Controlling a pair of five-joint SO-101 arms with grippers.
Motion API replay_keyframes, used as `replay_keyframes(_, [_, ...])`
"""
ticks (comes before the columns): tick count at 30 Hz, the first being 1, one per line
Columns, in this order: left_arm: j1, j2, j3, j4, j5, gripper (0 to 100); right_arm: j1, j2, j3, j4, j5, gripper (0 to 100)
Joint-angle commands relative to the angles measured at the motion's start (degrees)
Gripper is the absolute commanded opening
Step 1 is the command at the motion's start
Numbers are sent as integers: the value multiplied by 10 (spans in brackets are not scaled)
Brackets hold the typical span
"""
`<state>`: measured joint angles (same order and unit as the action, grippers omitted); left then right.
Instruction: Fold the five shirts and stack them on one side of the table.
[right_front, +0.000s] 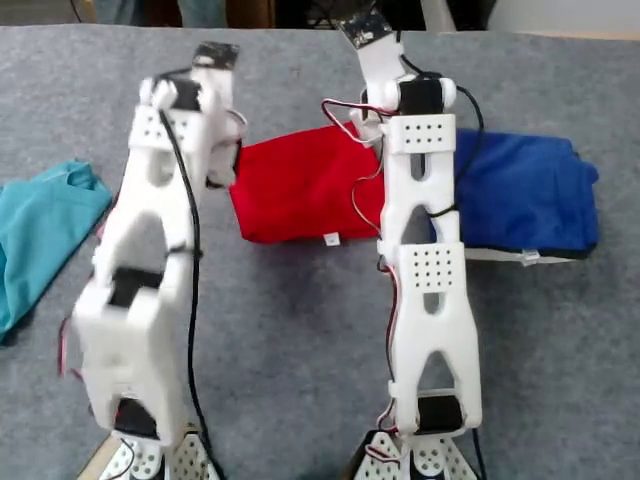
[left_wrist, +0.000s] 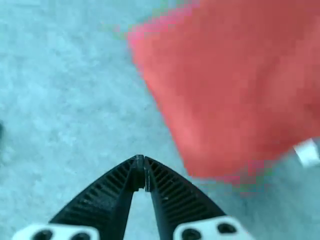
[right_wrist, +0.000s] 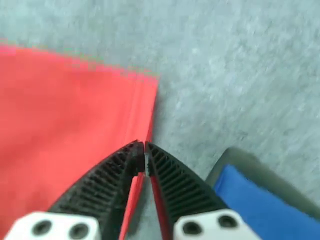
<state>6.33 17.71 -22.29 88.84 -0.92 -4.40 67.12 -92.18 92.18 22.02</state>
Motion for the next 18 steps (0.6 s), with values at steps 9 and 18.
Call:
replay_keyframes(9, [49,-276,575,-462,76,30,-5,31,86,-164,-33,15])
replay_keyframes(18, [86,-242,580,-437,53,30,-6,116,82,-157,-32,15])
